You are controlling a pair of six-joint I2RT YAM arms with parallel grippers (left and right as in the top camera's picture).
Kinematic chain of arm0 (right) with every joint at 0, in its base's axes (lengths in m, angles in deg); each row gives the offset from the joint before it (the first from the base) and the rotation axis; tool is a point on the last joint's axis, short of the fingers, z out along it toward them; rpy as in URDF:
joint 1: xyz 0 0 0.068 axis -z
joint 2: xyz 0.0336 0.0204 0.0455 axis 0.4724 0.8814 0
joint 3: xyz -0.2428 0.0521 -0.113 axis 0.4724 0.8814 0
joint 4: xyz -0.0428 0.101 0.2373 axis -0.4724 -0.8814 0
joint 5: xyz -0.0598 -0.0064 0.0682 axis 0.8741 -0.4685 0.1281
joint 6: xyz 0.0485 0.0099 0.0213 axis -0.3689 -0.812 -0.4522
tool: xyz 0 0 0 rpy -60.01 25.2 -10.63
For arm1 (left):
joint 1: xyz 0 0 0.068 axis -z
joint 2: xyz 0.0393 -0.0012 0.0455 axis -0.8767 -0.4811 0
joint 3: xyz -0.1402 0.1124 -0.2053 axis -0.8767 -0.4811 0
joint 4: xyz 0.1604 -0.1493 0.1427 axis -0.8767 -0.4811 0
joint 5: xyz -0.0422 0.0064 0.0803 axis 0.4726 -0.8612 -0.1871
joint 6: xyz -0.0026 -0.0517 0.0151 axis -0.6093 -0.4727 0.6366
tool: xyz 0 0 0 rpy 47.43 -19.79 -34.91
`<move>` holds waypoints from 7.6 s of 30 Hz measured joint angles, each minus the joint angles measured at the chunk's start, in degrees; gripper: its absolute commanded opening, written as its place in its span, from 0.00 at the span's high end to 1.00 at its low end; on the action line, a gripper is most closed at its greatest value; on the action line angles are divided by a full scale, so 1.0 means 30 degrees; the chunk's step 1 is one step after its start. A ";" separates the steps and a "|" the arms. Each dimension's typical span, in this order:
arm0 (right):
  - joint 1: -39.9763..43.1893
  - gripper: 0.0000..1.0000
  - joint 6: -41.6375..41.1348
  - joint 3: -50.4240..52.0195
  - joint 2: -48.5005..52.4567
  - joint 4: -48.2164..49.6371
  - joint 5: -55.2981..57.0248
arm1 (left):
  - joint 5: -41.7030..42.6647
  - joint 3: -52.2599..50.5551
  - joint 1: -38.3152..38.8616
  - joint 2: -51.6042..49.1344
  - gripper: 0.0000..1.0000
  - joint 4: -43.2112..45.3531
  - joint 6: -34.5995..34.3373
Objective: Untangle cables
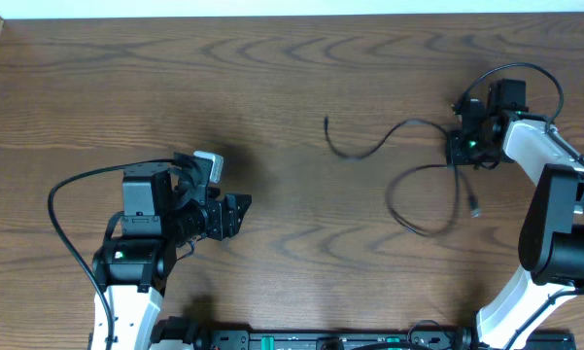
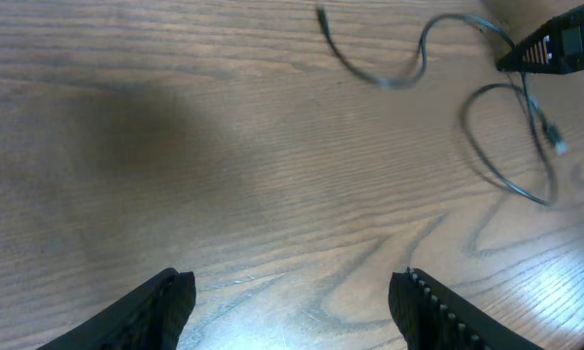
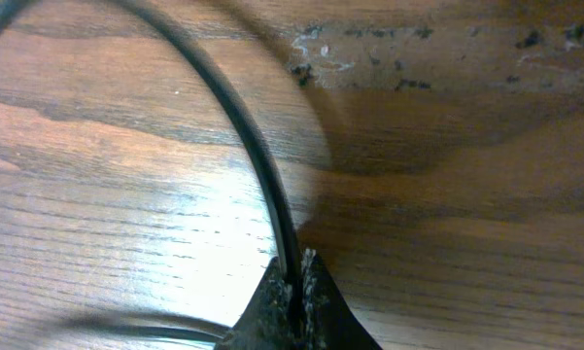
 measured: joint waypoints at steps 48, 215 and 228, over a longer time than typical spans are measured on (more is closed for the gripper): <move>-0.5238 0.99 -0.3723 -0.2455 -1.1366 -0.5610 -0.0678 | 0.0007 0.0000 0.0000 0.0000 0.25 -0.0051 -0.0058; 0.7402 0.01 -1.1387 -3.2924 0.9697 -2.1711 0.9566 | -0.1421 -0.0007 0.3840 -0.0736 0.20 0.4095 -0.0095; 0.7774 0.01 -1.0841 -2.8203 0.3206 -2.1697 0.9136 | -0.1501 -0.0007 0.3840 -0.0736 0.20 0.4903 -0.0051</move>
